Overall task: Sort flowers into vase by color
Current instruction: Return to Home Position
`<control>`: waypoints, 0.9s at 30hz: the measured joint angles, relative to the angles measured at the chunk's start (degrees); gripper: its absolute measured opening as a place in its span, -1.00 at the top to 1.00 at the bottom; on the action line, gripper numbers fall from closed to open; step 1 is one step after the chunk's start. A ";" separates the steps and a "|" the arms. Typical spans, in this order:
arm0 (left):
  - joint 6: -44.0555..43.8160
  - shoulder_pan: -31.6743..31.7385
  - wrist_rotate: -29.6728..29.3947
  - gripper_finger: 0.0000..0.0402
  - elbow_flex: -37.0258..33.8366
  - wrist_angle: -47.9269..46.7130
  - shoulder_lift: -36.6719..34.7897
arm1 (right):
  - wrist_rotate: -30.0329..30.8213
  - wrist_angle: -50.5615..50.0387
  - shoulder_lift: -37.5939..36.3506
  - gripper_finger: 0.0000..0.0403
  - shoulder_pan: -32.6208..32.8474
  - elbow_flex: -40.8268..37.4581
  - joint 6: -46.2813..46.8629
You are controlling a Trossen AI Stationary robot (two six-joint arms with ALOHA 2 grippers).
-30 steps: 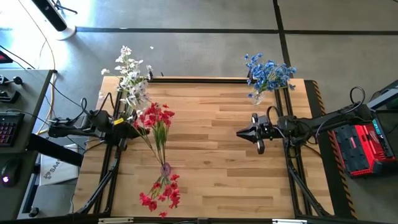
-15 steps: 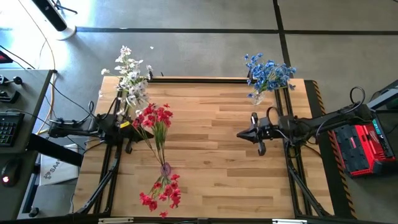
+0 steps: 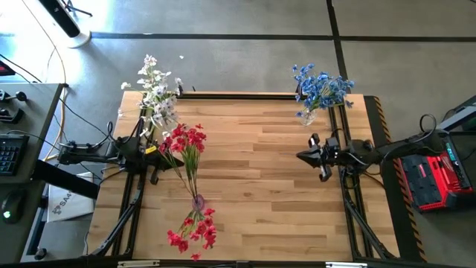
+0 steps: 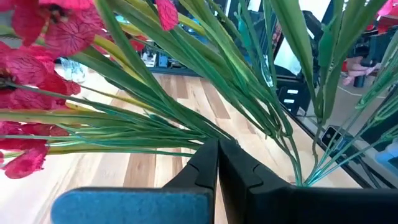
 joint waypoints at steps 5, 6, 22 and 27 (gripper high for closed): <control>0.14 0.01 -1.52 1.00 0.00 -2.56 0.00 | 0.08 -3.85 -4.51 1.00 0.00 0.35 -0.54; 0.16 0.02 -1.54 1.00 0.00 -2.83 0.00 | 0.29 -4.70 -5.51 1.00 0.00 0.37 -0.95; 2.09 0.01 -2.15 1.00 -0.70 0.73 0.00 | 4.74 -23.64 -18.65 1.00 0.00 -0.09 1.48; 2.30 0.00 -2.24 1.00 -1.76 4.14 0.00 | 7.02 -30.38 -21.63 1.00 0.00 -0.12 1.53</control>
